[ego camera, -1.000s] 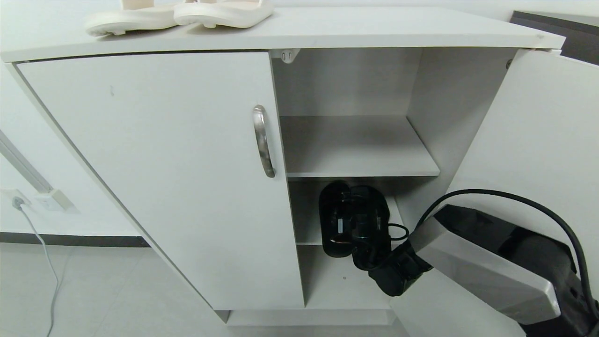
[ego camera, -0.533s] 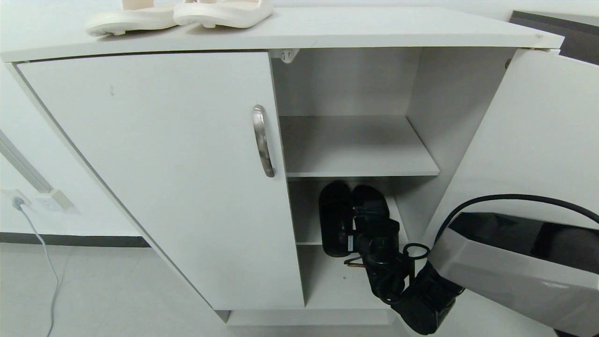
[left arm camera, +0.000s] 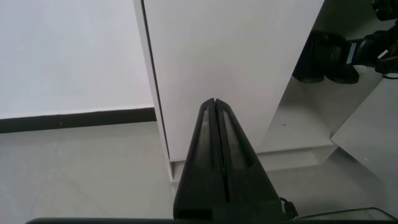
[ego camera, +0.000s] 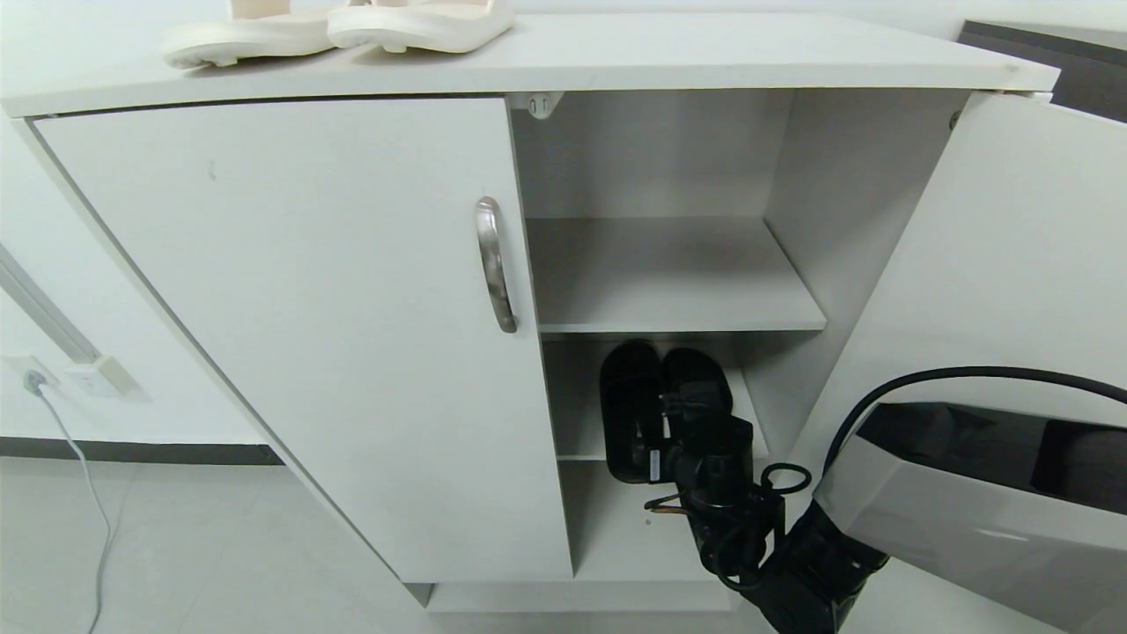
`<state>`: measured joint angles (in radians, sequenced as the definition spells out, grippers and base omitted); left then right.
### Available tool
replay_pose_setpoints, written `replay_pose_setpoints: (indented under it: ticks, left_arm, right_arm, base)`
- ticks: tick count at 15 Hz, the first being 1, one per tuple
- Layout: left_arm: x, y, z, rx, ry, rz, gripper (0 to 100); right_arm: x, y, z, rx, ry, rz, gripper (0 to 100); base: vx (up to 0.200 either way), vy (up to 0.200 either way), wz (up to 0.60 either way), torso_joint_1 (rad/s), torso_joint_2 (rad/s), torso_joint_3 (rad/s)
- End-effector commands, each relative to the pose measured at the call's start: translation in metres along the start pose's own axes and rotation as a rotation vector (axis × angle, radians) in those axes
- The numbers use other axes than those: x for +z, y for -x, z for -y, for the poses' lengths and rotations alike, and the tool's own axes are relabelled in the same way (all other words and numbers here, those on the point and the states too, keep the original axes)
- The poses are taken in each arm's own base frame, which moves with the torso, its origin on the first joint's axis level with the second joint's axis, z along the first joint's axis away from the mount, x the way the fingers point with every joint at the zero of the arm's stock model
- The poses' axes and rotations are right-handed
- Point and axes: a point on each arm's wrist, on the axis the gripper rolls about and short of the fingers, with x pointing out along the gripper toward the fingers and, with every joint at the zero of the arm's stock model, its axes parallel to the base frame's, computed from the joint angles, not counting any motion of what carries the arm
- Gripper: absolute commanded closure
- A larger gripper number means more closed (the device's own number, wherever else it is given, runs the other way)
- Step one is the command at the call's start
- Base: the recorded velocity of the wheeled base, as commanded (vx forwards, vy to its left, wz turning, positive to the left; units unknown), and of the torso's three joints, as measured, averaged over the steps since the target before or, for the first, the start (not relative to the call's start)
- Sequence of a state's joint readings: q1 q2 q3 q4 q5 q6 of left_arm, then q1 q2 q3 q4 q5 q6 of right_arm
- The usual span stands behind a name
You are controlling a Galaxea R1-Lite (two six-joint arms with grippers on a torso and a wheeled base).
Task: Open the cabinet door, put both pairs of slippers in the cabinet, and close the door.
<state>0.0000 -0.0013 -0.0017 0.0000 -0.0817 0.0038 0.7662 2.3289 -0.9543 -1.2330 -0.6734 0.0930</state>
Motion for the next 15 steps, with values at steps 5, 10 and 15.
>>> replay_pose_setpoints:
  ticks: [5,10,15]
  left_arm:
    - [0.0,0.0,0.0,0.0,-0.001,-0.001,100]
    - [0.0,0.0,0.0,-0.001,-0.002,-0.001,100]
    - [0.0,0.0,0.0,-0.001,-0.002,-0.001,100]
  right_arm:
    - [0.0,0.001,0.0,-0.001,0.0,-0.001,0]
    - [0.01,0.008,0.005,0.0,0.0,0.005,0]
    - [0.01,0.014,0.01,0.003,0.01,-0.008,0]
  base:
    - [-0.2,0.0,0.0,0.001,0.0,0.003]
    - [-0.08,0.0,0.0,-0.001,0.0,0.001]
    - [0.0,0.0,0.0,0.0,0.0,0.0]
